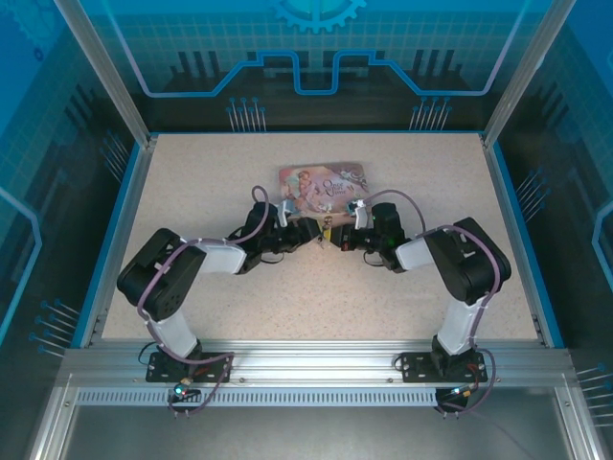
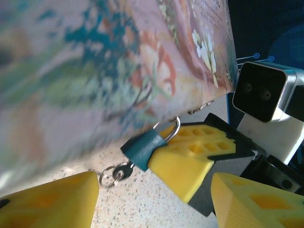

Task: Unlock a padlock with a key

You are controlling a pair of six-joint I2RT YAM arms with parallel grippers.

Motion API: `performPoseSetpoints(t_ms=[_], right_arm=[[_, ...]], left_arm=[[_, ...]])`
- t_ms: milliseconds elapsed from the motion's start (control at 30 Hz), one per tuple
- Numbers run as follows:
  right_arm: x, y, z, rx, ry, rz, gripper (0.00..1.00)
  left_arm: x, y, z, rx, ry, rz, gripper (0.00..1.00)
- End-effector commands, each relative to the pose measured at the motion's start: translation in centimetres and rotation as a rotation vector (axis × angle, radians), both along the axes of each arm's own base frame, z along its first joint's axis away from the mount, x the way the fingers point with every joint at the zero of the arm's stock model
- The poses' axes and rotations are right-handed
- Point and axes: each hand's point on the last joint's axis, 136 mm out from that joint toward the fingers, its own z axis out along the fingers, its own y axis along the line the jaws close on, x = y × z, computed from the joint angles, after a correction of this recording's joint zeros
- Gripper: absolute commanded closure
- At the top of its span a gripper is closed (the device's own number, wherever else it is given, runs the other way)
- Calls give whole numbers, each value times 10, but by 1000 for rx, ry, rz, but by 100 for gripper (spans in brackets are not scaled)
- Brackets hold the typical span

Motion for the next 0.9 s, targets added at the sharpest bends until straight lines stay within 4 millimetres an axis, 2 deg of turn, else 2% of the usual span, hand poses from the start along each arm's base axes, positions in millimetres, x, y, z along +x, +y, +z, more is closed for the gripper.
performPoseSetpoints(t_ms=[0, 167, 300, 367, 467, 733, 867], right_arm=[[-6, 4, 25, 50, -7, 73, 99], [-10, 2, 31, 56, 11, 84, 99], [-12, 0, 33, 63, 18, 85, 99], [-12, 0, 35, 65, 21, 86, 100], [-12, -1, 37, 69, 25, 85, 100], [-12, -3, 42, 85, 32, 83, 100], [-8, -10, 41, 74, 39, 58, 100]], left_arm=[[3, -16, 15, -42, -39, -45, 37], [3, -26, 15, -76, -36, -59, 47], [3, -30, 13, -92, -27, -63, 49], [3, -31, 12, -90, -24, -64, 49], [2, -29, 9, -75, -16, -59, 43], [-1, -26, 0, -58, 24, -40, 43], [-2, -17, 11, -55, -21, -10, 44]])
